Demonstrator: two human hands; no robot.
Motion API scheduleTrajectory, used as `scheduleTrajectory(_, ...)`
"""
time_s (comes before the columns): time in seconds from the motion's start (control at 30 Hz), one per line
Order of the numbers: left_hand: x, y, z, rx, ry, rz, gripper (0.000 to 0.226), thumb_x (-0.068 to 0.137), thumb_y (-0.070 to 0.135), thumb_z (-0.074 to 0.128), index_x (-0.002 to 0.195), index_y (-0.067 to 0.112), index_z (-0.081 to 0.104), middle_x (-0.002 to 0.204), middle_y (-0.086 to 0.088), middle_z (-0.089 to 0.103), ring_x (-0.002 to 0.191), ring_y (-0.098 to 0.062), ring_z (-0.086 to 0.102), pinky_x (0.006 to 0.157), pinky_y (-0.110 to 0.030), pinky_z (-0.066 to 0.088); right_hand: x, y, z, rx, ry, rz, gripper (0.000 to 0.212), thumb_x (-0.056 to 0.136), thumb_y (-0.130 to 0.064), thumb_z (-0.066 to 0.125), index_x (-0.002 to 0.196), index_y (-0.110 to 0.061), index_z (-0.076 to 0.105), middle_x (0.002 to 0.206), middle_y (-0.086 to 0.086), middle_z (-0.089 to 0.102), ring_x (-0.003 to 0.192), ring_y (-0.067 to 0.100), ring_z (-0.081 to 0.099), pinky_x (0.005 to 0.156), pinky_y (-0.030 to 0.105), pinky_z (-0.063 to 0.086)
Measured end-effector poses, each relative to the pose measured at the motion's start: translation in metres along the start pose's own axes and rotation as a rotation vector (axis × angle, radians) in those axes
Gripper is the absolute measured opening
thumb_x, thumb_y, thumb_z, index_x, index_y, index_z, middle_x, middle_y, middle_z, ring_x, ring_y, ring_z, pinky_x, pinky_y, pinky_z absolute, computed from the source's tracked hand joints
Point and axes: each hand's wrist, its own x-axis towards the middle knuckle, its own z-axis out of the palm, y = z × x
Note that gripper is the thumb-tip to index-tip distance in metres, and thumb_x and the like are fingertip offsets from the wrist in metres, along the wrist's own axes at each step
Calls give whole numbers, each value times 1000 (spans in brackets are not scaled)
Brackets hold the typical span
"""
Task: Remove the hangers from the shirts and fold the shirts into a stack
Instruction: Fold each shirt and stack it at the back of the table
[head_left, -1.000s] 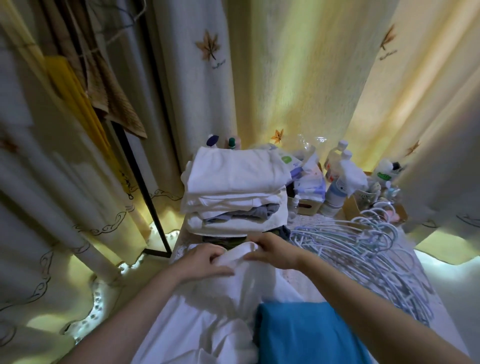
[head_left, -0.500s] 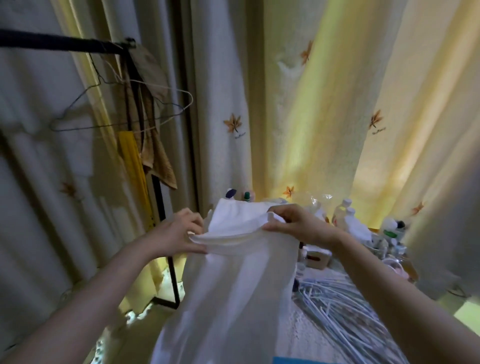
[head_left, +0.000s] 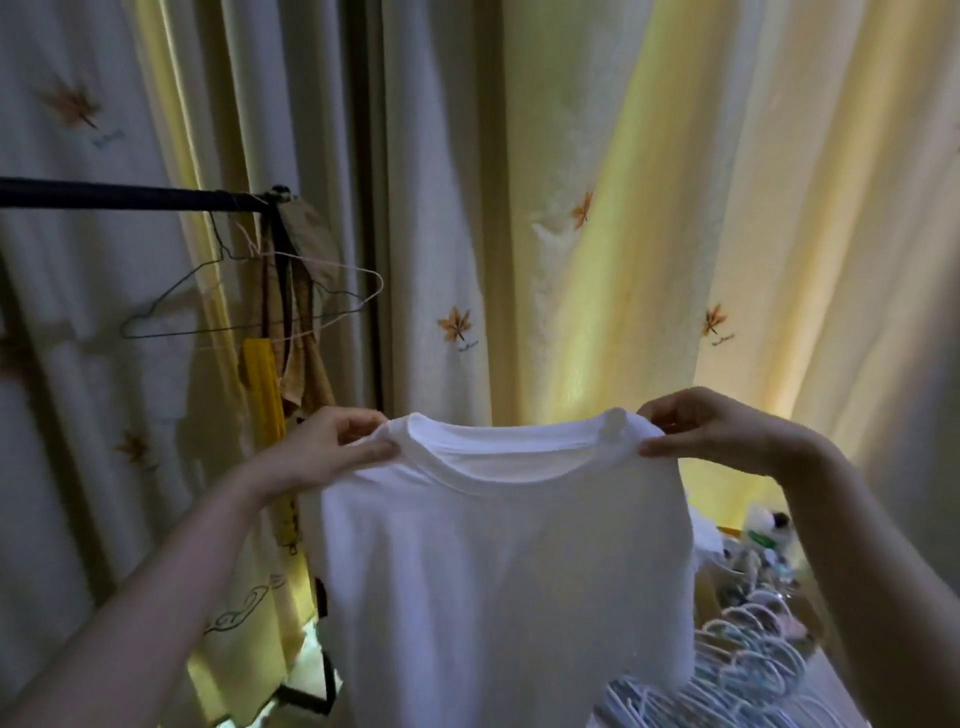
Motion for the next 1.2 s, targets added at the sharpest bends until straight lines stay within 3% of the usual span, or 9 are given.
scheduleTrajectory(0.17,4,32,-13,-124,160,-30,35,56,51,76,84,30,75,82,4,74,71,-7,70,56,-17,52,-5,-16,0,40,312,-146,27,75,-40,76,78,-14,70,73,1,67,68,11,63,57,20,48)
scheduleTrajectory(0.27,7,47,-16,-126,181,-27,48,55,64,79,88,29,74,83,4,74,73,-8,70,58,-19,52,-10,-22,-5,52,415,-168,21,75,-37,74,75,-17,70,70,-2,66,64,8,61,53,19,46)
scheduleTrajectory(0.4,16,45,14,-44,101,-246,30,80,53,65,89,26,75,83,1,75,77,-16,72,73,-33,55,-11,-8,14,23,399,122,43,72,-52,74,73,-10,64,66,2,62,60,12,58,53,25,42)
scheduleTrajectory(0.53,32,54,84,-390,336,-332,24,96,24,52,101,7,68,95,-9,70,90,-25,65,81,-32,47,21,-3,72,335,572,337,29,84,-41,66,85,-12,63,72,7,60,65,19,54,59,28,36)
scheduleTrajectory(0.63,40,78,126,-421,420,-234,16,98,20,47,96,17,62,95,-8,66,91,-23,60,79,-32,46,44,-21,112,502,567,306,21,90,-31,60,76,-16,57,64,2,54,50,11,51,43,15,33)
scheduleTrajectory(0.73,38,88,146,-377,483,-158,14,98,23,47,100,18,60,89,-10,67,88,-27,63,79,-41,50,47,-34,135,581,522,211,16,92,-23,57,82,-12,53,73,8,60,58,16,58,47,22,45)
scheduleTrajectory(0.87,27,90,146,-300,564,-86,18,97,25,48,108,19,60,91,1,66,88,-17,64,77,-34,52,38,-47,140,564,508,99,16,93,-18,57,88,-5,49,77,17,61,53,12,60,44,22,47)
scheduleTrajectory(1.03,16,91,142,-261,534,-25,12,97,30,48,91,28,58,84,1,70,80,-15,69,74,-38,57,34,-60,137,506,504,21,17,94,-18,56,89,-2,53,83,23,66,62,18,64,47,27,52)
scheduleTrajectory(1.2,4,91,131,-382,378,45,33,84,55,52,95,24,56,82,10,69,80,1,66,68,-13,50,33,-62,130,381,352,-15,18,95,-15,54,94,2,59,77,9,66,66,19,67,55,31,57)
